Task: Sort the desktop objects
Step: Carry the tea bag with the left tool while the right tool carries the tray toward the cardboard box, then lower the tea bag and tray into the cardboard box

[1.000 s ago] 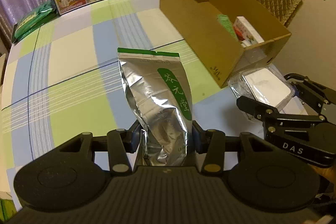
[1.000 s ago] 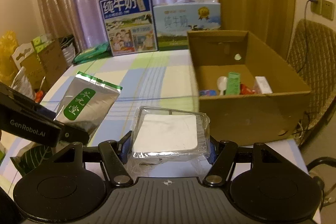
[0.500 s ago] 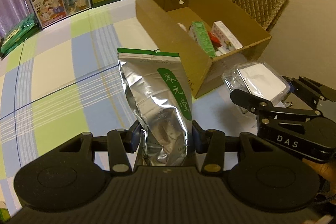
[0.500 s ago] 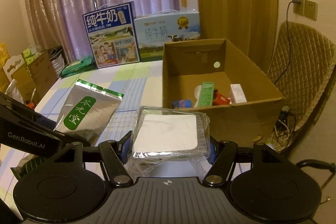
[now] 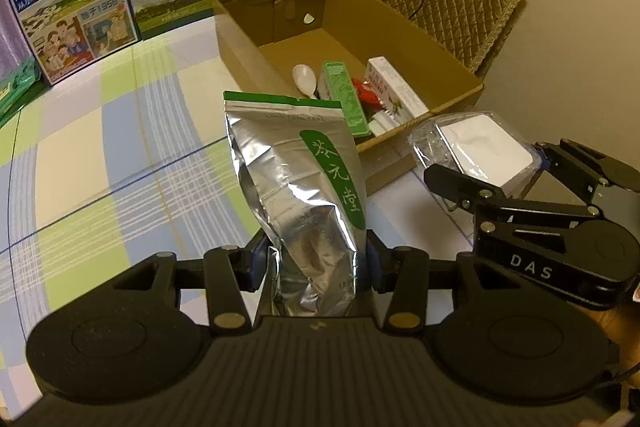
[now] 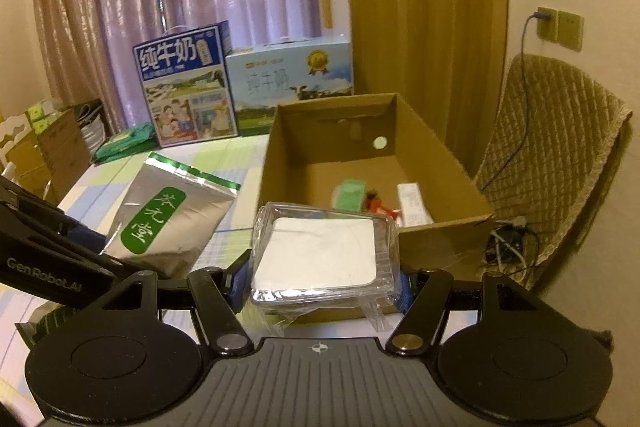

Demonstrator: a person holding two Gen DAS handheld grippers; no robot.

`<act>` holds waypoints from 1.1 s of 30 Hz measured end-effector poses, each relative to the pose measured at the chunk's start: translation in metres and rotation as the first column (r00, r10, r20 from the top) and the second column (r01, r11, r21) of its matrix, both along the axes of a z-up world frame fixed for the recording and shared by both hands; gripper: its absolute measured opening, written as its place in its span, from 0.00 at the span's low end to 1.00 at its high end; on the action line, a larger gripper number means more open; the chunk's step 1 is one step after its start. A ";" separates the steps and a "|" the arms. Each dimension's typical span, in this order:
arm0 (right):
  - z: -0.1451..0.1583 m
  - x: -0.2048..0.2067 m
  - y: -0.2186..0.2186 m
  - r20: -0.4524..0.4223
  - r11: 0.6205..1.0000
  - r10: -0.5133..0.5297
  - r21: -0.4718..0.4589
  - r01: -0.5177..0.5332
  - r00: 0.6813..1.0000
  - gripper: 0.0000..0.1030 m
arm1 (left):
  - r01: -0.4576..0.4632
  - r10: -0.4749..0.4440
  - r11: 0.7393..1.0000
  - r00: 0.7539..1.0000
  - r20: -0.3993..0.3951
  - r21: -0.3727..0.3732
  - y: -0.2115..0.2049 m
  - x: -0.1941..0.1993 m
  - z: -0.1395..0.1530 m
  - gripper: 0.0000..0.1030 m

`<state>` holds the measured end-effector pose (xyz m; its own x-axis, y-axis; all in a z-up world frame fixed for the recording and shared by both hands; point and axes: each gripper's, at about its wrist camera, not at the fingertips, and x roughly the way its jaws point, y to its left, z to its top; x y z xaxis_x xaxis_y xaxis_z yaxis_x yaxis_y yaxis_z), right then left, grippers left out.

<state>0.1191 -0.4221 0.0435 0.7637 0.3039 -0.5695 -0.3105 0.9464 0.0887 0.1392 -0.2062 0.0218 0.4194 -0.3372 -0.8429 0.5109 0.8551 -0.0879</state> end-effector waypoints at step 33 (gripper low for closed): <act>0.021 0.076 -0.048 0.038 0.998 -0.046 -0.029 0.047 0.998 0.61 | 0.022 -0.020 0.999 0.999 0.027 -0.049 -0.065 0.059 0.024 0.41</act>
